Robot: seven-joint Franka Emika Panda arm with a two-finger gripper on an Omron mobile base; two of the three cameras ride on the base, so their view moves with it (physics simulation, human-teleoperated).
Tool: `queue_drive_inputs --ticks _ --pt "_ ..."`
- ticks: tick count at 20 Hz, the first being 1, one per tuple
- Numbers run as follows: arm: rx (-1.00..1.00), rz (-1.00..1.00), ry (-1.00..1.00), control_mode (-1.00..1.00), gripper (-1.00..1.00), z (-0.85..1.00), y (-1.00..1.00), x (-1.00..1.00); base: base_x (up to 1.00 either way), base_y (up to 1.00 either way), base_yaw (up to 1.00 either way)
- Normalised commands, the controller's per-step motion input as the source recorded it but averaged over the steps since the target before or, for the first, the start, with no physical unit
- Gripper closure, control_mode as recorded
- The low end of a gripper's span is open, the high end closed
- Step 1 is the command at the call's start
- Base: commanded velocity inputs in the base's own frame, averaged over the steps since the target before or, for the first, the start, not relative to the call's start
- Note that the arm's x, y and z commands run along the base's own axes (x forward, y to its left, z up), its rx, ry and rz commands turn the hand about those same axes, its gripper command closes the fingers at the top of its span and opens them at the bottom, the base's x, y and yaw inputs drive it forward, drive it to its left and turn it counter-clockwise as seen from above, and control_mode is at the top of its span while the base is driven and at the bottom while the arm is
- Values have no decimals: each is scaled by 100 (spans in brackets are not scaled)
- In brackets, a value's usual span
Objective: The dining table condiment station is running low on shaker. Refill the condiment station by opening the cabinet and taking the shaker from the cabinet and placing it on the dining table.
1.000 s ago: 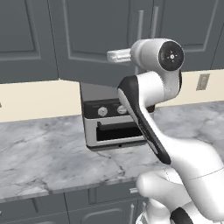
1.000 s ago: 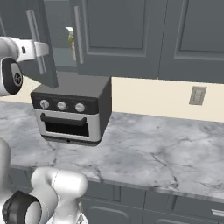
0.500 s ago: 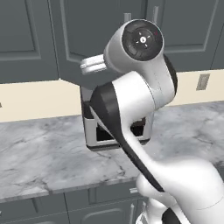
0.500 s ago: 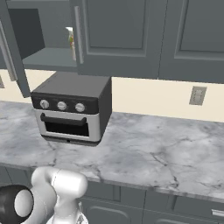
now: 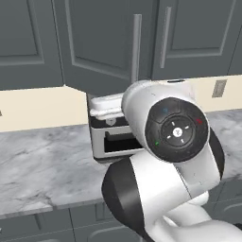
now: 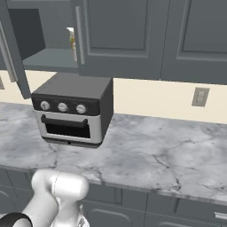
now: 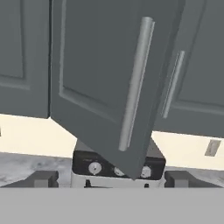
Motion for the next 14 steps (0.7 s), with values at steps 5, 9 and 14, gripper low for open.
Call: queue_drive_inputs --ticks 5,9,14 --pt "21 6 0 -100 -100 -21 -100 5 0 0 0" --pt "21 12 0 -100 -100 -24 -100 9 0 0 0" --pt "41 6 7 -100 -100 -19 -100 6 0 0 0"
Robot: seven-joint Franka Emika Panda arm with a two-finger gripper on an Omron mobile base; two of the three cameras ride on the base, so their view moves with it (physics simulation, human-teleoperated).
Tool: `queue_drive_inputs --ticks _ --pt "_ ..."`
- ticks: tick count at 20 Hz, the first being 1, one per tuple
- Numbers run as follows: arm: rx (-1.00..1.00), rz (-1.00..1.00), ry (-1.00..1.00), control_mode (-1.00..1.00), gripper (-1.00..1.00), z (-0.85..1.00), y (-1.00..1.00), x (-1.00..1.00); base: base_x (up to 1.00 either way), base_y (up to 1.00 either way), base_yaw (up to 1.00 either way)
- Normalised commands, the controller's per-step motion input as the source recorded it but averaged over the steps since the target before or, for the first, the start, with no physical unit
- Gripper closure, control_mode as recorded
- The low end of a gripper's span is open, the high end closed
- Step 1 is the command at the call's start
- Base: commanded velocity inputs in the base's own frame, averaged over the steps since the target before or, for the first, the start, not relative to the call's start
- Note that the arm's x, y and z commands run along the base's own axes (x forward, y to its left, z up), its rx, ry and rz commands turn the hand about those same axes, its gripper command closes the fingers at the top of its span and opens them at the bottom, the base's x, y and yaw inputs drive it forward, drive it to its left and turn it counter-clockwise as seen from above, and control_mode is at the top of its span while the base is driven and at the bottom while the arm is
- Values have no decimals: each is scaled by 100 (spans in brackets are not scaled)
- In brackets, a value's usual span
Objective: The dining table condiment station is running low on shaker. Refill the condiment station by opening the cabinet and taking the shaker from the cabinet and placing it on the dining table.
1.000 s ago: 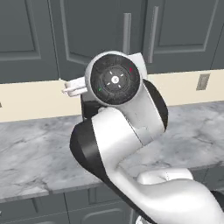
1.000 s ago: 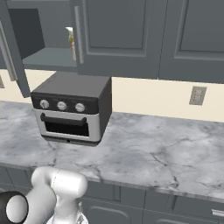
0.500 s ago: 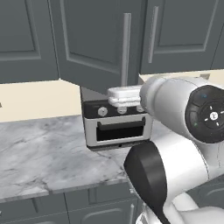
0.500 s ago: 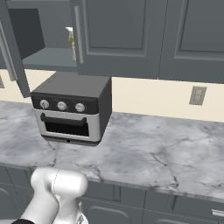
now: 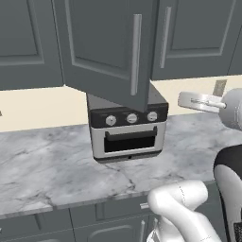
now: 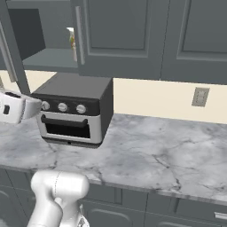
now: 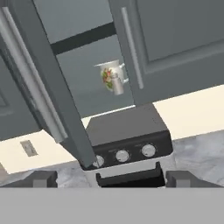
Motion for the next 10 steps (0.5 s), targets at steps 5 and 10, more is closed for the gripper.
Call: queue_drive_inputs --ticks 5,10 --pt "62 5 25 -100 -100 3 -100 1 0 0 0" --pt "34 1 24 -100 -100 10 -52 8 0 0 0"
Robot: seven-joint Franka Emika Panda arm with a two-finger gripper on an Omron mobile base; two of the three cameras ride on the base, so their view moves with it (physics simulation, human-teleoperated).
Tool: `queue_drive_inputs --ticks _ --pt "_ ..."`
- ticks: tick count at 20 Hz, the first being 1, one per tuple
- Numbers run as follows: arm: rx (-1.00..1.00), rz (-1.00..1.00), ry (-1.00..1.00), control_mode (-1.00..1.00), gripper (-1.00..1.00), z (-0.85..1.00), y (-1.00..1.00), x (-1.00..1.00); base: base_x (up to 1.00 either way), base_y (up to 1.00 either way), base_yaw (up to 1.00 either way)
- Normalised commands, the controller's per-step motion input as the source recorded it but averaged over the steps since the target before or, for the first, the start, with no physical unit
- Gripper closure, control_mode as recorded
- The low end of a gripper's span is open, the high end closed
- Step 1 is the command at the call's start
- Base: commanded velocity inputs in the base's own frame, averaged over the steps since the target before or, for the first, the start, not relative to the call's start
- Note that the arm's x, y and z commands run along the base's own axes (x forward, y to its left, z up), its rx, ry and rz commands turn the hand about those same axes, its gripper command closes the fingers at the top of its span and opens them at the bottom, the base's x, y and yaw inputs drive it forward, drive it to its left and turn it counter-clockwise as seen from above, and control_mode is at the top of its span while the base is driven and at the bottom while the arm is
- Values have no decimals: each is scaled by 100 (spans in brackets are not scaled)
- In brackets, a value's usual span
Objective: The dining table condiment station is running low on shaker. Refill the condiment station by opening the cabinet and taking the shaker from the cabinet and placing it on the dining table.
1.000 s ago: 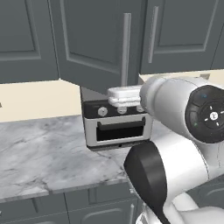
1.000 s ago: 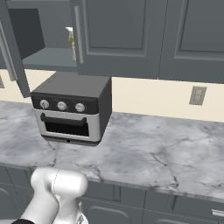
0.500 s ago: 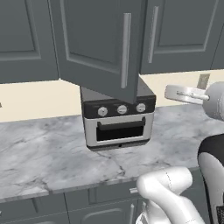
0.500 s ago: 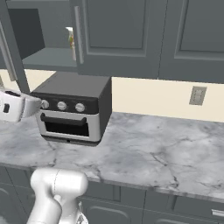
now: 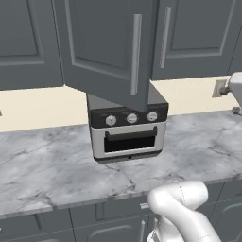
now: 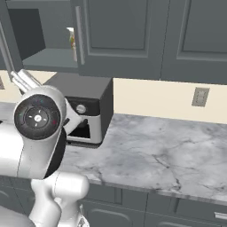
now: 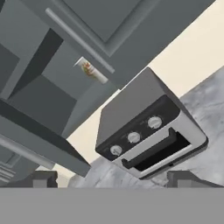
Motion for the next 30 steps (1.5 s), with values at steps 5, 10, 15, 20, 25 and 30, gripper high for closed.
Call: queue_drive_inputs --ticks 5,10,15,20,25,30 --pt "8 0 11 -100 -100 -3 2 12 0 0 0" --pt "14 0 10 -100 -100 -9 23 41 0 0 0" --pt "13 1 4 -100 -100 -1 55 39 0 0 0" --pt "11 3 2 -100 -100 0 47 37 0 0 0" --pt "12 2 0 -100 -100 0 10 67 0 0 0" --pt "9 8 3 -100 -100 0 37 45 0 0 0"
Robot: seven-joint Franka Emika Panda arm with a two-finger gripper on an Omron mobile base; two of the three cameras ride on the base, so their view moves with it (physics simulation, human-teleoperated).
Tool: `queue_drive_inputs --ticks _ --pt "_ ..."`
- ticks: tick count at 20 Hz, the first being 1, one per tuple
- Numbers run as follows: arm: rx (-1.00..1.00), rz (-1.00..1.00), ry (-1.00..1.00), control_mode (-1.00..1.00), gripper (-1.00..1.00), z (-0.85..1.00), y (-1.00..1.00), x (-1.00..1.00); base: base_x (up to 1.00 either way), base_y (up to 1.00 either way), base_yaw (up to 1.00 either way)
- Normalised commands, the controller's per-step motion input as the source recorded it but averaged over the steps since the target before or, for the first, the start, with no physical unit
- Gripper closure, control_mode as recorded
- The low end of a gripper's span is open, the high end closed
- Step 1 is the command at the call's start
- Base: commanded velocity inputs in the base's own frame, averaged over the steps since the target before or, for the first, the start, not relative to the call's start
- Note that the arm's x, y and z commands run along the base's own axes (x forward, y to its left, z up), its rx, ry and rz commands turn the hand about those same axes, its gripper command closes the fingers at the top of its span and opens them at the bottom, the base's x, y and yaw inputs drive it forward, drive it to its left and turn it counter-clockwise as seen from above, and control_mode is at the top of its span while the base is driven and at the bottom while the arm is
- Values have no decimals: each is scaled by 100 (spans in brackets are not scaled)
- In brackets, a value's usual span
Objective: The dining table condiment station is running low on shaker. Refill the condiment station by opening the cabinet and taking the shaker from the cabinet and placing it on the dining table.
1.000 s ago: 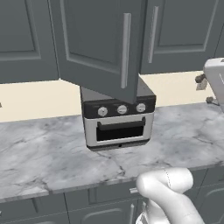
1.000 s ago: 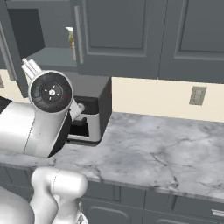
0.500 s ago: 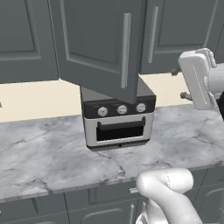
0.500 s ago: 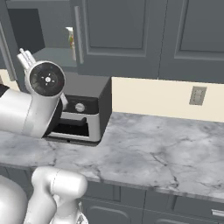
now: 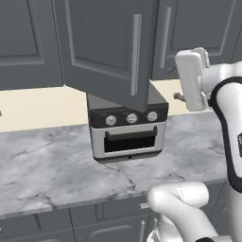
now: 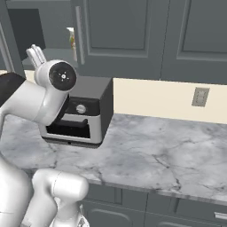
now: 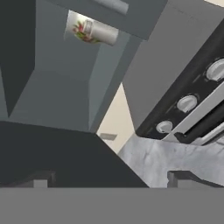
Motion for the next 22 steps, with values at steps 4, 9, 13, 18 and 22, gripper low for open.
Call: queue_drive_inputs --ticks 4,9,13,18,22 --pt "8 8 4 -100 -100 0 28 53 0 0 0" --pt "5 8 3 -100 -100 0 32 38 0 0 0" --pt "1 12 4 -100 -100 1 56 0 0 0 0" --pt "2 14 4 -100 -100 5 65 -15 0 0 0" --pt "7 16 2 -100 -100 6 67 -26 0 0 0"
